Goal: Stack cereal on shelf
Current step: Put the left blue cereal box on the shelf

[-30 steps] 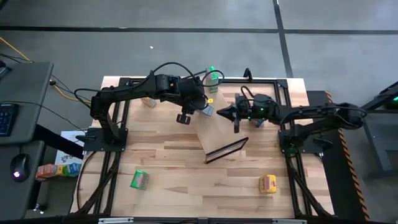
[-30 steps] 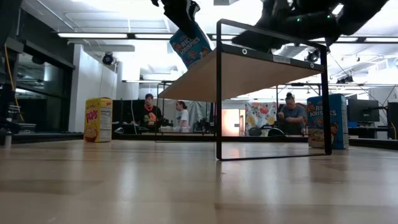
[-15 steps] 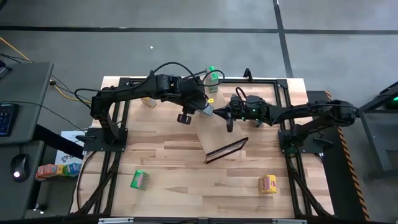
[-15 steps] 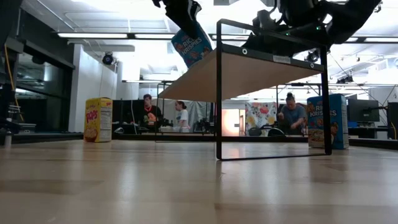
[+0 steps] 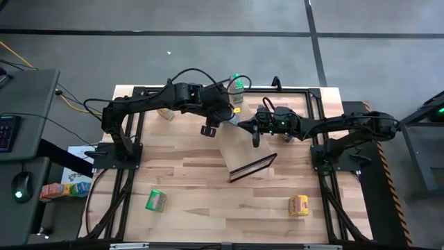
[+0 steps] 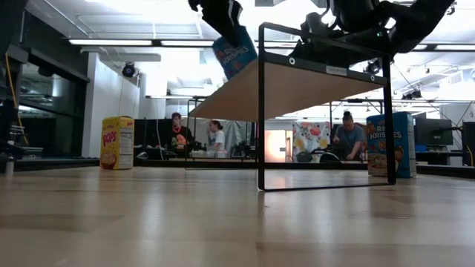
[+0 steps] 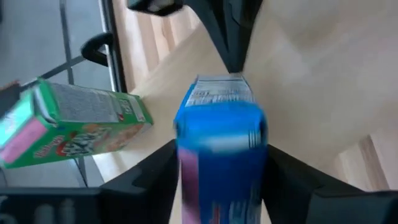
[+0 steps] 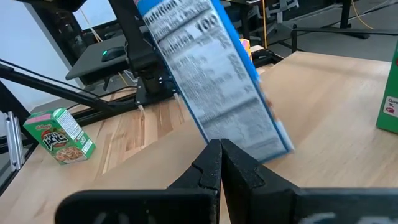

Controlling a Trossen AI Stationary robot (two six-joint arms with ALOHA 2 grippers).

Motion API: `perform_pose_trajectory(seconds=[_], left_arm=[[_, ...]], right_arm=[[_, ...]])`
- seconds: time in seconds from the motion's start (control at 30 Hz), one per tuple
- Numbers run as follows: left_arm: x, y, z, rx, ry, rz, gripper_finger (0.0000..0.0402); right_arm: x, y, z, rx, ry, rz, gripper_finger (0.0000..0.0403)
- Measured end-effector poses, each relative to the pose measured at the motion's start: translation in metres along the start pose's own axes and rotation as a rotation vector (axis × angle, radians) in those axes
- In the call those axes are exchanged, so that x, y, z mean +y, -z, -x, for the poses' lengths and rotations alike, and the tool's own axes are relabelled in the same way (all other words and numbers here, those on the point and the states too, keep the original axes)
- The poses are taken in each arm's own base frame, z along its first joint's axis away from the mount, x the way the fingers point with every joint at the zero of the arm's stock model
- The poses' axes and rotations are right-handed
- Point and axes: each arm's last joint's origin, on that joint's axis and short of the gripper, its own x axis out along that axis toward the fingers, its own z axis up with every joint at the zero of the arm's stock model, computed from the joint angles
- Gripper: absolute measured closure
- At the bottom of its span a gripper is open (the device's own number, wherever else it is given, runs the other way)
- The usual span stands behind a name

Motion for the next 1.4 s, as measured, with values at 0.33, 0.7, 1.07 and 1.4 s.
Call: perform_pose_trajectory(seconds=[0.33,0.7,1.07,1.4], left_arm=[[0.0,0.0,0.0,0.003,-0.004,-0.011,0.0181],[0.009,0.004,0.042,0.015,-0.206,-0.069,0.0181],[0.013,0.018,0.087,-0.156,-0.165,0.299,0.0218],[-0.029,0.063,0.027,-0.281,-0.192,0.452,0.0389]], right_arm=[[0.0,0.0,0.0,0.005,0.001,0.004,0.0403],[-0.008,-0.002,0.008,0.042,0.042,0.015,0.0403],[-0.008,-0.013,0.029,0.065,0.063,0.06,0.0403],[-0.005,-0.02,0.05,0.086,0.102,0.104,0.0403]])
